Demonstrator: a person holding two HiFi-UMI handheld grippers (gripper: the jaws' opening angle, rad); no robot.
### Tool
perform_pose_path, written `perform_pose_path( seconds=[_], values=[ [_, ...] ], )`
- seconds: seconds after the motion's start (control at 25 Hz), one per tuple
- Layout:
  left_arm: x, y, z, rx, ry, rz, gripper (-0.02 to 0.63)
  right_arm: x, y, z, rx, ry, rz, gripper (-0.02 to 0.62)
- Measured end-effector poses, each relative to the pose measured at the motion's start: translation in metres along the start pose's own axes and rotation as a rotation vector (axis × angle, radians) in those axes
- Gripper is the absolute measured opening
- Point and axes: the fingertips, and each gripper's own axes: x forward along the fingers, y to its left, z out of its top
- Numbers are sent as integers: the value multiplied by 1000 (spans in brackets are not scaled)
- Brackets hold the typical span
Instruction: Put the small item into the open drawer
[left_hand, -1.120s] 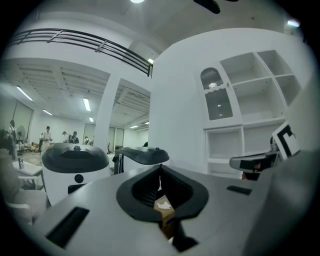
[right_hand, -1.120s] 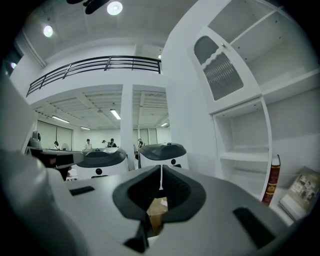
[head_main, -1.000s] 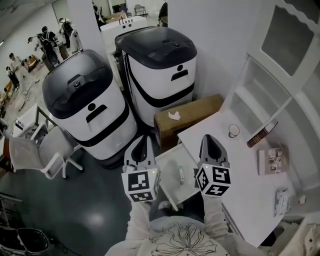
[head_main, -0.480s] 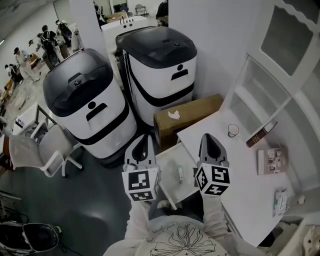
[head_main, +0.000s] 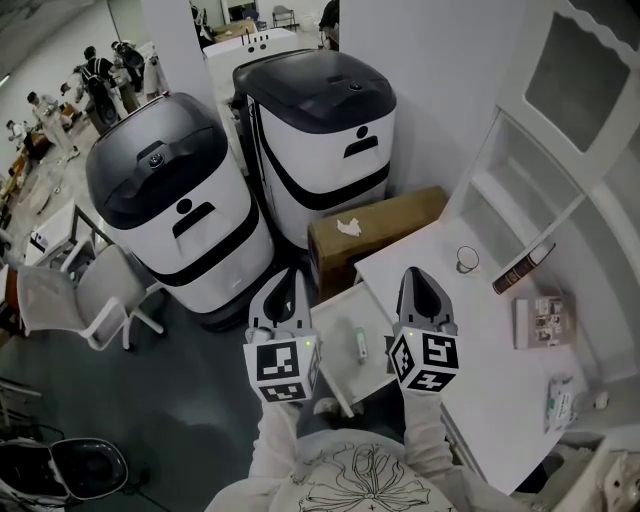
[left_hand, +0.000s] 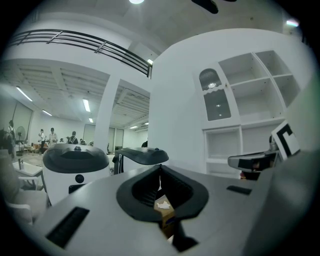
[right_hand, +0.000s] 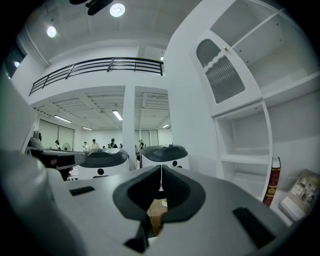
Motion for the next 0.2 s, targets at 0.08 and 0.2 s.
perform_pose_path(
  seconds=[0.08,0.2],
  values=[
    [0,0,-1,-2,2,0,6,0,-1,0,0,0,-2,6],
    [0,0,-2,-3,3,-2,6,0,-1,-1,-2,0,-3,5]
  ],
)
